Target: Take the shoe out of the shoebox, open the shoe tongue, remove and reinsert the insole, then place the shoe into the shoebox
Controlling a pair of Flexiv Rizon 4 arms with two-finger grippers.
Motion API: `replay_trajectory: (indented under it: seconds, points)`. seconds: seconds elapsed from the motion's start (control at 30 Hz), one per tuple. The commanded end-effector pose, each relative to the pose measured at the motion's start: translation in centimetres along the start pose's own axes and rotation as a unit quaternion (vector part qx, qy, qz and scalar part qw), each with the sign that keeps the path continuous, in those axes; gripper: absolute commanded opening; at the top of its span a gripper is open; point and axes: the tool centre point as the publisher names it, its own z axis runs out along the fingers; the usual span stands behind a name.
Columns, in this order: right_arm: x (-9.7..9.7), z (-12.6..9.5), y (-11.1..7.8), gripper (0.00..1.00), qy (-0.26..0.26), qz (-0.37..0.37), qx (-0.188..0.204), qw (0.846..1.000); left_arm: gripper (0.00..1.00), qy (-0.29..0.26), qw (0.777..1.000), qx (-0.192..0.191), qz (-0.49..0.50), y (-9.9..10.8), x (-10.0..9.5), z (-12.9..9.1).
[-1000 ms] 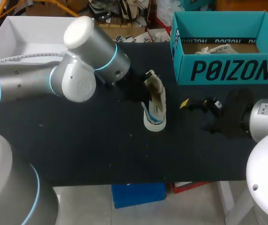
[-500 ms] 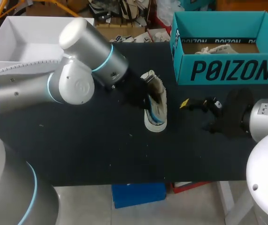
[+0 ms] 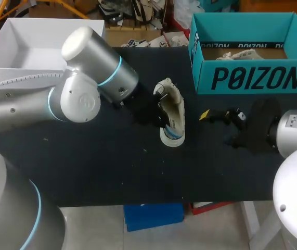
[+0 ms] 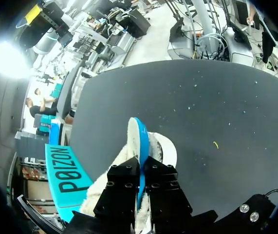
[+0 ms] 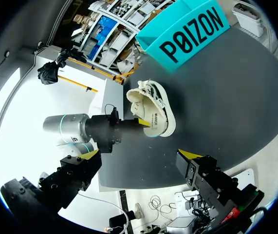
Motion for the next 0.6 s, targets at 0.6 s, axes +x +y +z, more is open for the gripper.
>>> replay_trajectory:
  seconds: [0.6]
  points:
    - [-0.7, -0.1, 0.0, 1.00, 0.020, 0.008, 0.029, 0.999, 0.00, 0.023, 0.997, -0.068, 0.001, 3.2, -1.0, 0.6]
